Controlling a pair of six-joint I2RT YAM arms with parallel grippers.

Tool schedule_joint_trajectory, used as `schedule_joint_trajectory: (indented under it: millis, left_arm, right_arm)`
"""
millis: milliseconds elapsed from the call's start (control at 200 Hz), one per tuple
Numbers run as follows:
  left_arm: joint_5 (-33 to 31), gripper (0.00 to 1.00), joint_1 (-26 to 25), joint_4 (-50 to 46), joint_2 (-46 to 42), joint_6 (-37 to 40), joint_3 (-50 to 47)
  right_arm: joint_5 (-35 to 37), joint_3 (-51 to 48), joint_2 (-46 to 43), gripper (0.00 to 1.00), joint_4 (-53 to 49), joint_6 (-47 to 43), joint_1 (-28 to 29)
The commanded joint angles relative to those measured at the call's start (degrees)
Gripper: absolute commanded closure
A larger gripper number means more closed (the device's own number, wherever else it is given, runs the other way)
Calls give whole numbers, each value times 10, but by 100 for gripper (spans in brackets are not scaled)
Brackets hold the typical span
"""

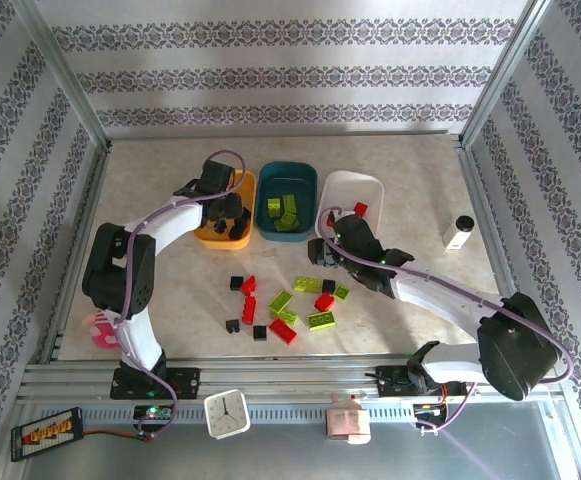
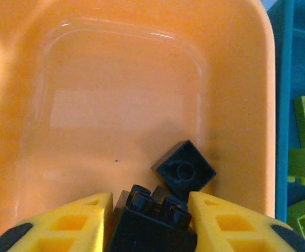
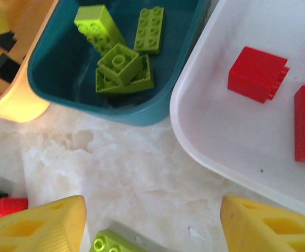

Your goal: Sort the legos into containers by color

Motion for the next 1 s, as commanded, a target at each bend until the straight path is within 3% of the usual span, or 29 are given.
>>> schedule_joint_trajectory:
  millis: [0,95,295,440,710,780,830,994]
  left_arm:
    - [21,57,3,-12,-2,-4,21]
    - [38,53,2,-5,-23,-14,14]
    - [56,35,-13,11,-114,-22,-33]
    - [86,30,-23,33,-193,-38,-105]
    - [120,21,-53,78,-404,-96,-295]
    - [128,13,-54,75,-459,-114,-340]
    - [125,0,-55,63,-500,-122,-368]
    - [94,0,-55,-14,-636,-135,-424]
  right_arm:
    - [-19,-17,-21,30,-24,0,12]
    - [-30,-23,-31,29,-27,-5,22]
    - [-37,-20,-28,28,-27,-10,50]
    - [-43,-12,-11,28,-35,-21,74]
    - [-68,18,54,28,-47,-43,137]
    - [-68,32,81,28,-41,-46,157]
    - [-64,45,100,28,-32,-46,171]
    - [-60,96,170,26,18,-69,205]
